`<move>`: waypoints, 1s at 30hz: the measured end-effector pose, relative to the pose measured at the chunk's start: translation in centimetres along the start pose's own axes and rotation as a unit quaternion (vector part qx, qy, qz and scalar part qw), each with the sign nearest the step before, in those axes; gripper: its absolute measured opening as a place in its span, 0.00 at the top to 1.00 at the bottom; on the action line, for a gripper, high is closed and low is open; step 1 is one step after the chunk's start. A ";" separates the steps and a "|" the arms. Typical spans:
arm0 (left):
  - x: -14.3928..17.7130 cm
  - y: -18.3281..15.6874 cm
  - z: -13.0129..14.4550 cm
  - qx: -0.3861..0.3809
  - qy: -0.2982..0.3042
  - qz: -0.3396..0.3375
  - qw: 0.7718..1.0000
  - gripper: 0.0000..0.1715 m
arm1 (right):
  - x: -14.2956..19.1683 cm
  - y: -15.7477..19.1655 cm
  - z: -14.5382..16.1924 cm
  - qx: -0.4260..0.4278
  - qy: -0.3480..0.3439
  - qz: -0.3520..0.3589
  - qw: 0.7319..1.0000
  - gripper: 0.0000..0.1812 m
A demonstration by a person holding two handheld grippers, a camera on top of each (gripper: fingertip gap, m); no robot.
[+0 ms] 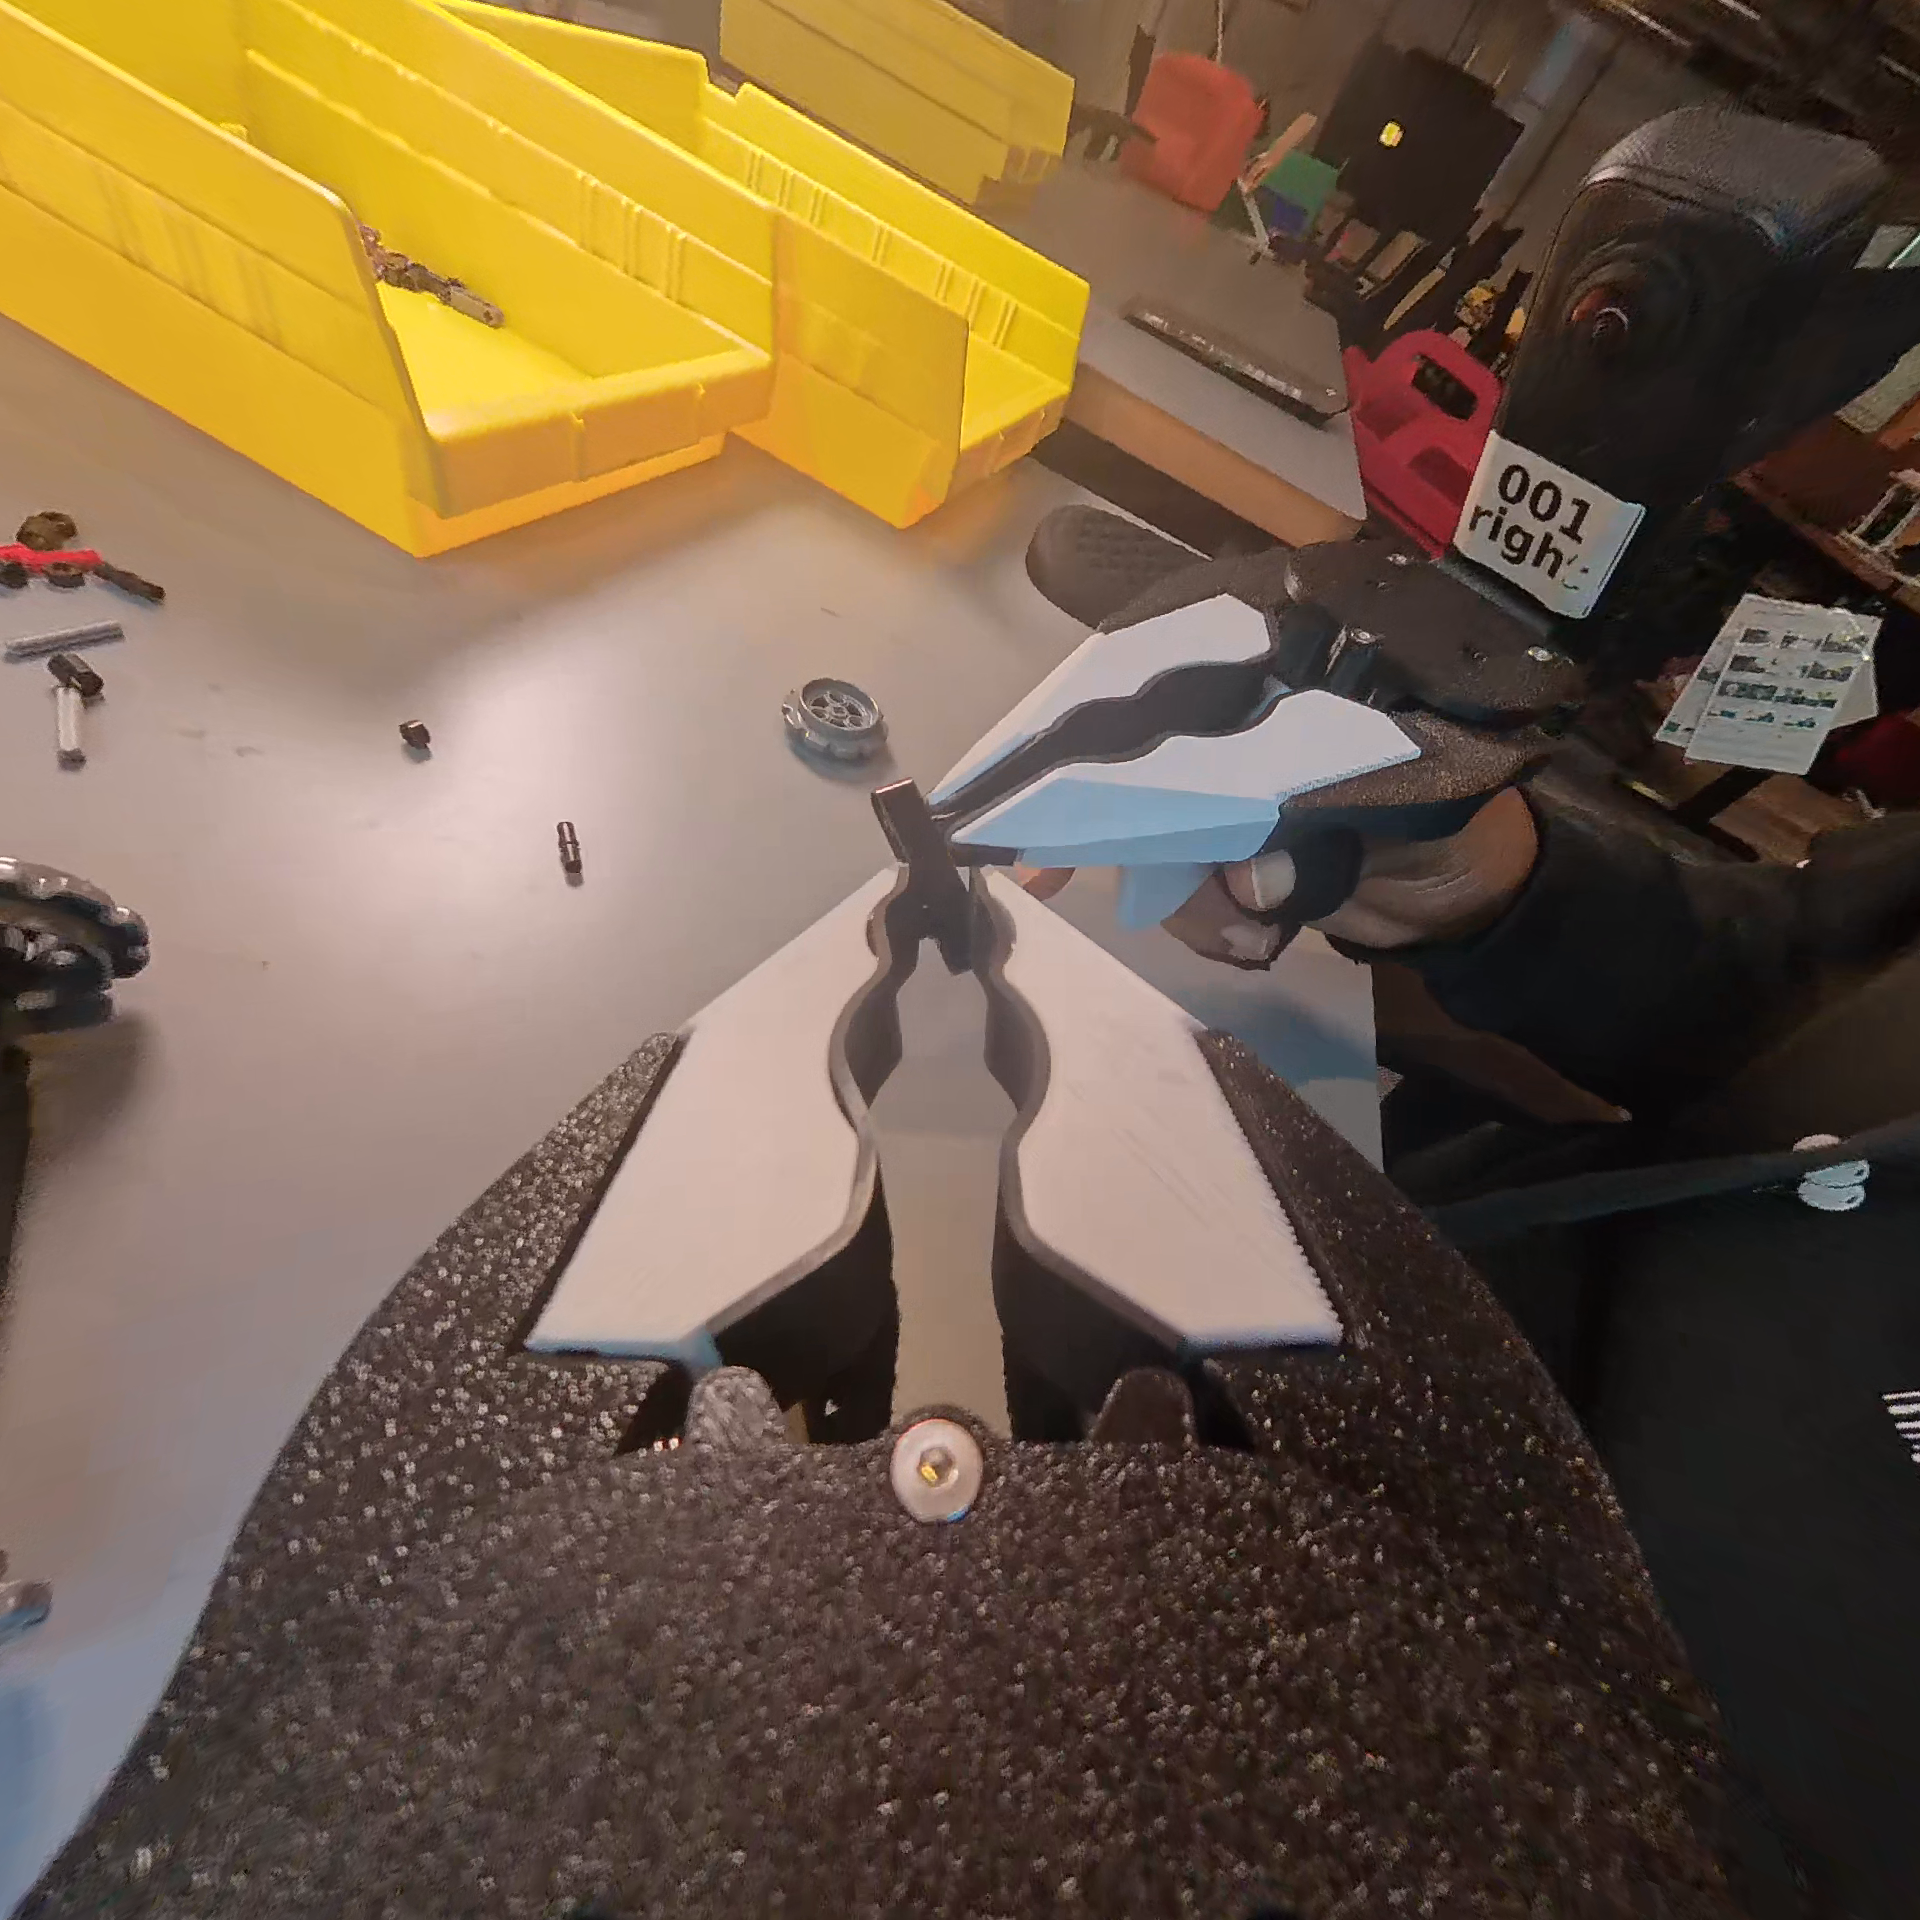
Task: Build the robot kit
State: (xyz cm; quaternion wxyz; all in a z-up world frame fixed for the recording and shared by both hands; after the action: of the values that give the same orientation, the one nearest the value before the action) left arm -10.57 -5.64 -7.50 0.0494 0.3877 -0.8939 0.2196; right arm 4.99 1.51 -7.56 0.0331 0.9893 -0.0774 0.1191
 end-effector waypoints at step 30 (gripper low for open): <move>0.3 -3.9 -1.6 -0.247 0.150 0.115 0.950 0.97 | 3.2 0.3 -1.4 0.200 0.010 -0.244 0.949 0.91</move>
State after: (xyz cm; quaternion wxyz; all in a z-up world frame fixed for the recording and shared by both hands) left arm -8.13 -7.48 -4.66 0.2514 0.2209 -0.9410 0.0512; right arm 7.65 0.89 -5.45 -0.1370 0.9628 0.1926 0.1307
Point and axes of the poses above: each gripper's, where its closed fingertips meet, x back along the fingers, z out of its underside, y = z × x across the jaws, the point moved 10 cm from there along x, back along the fingers, and after that the axes turned 3 degrees about z, right-handed, at the moved point
